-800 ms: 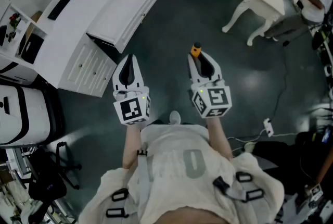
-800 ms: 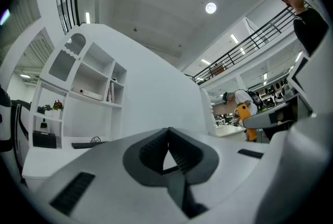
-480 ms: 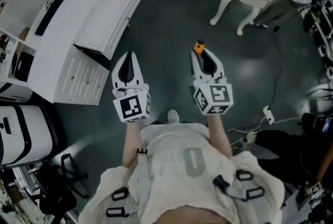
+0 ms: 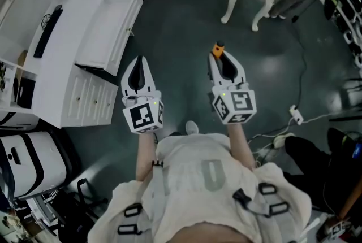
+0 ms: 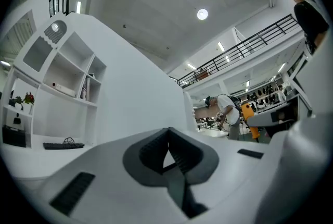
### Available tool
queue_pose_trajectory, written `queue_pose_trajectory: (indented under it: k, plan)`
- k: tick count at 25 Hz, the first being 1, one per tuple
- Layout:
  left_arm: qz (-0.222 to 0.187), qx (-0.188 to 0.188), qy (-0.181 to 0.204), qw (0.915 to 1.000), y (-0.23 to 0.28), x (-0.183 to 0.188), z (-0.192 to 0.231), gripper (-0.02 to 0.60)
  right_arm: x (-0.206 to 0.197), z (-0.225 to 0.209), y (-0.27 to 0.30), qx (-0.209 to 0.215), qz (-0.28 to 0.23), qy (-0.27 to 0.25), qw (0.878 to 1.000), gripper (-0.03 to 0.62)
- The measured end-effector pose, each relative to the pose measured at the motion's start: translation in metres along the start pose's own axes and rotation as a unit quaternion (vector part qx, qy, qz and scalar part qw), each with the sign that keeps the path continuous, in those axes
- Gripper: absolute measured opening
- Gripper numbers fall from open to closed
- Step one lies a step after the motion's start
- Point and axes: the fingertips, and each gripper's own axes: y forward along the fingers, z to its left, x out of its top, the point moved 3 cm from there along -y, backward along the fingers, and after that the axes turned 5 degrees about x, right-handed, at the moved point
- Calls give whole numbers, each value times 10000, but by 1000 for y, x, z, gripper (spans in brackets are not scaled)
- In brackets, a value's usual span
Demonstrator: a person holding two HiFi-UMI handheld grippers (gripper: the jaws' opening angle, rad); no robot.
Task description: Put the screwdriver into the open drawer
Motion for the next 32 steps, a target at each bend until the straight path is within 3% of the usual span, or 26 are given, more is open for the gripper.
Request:
queue_pose_trajectory:
  k: [9, 14, 25, 32]
  plan:
    - [-71, -288, -168, 9994, 13, 2, -27, 6, -6, -14, -5, -112, 6, 45, 9999, 98]
    - [-161, -552, -31, 9983, 35, -1, -36, 6, -4, -24, 0, -173, -60, -36, 9998, 98]
    - [-452, -1053, -104, 9934, 123, 6, -70, 6, 0, -71, 44, -578, -43, -143, 9982, 98]
    - [-281, -1240, -115, 9918, 200, -10, -70, 6, -1, -97, 106, -694, 86, -55, 9975, 98]
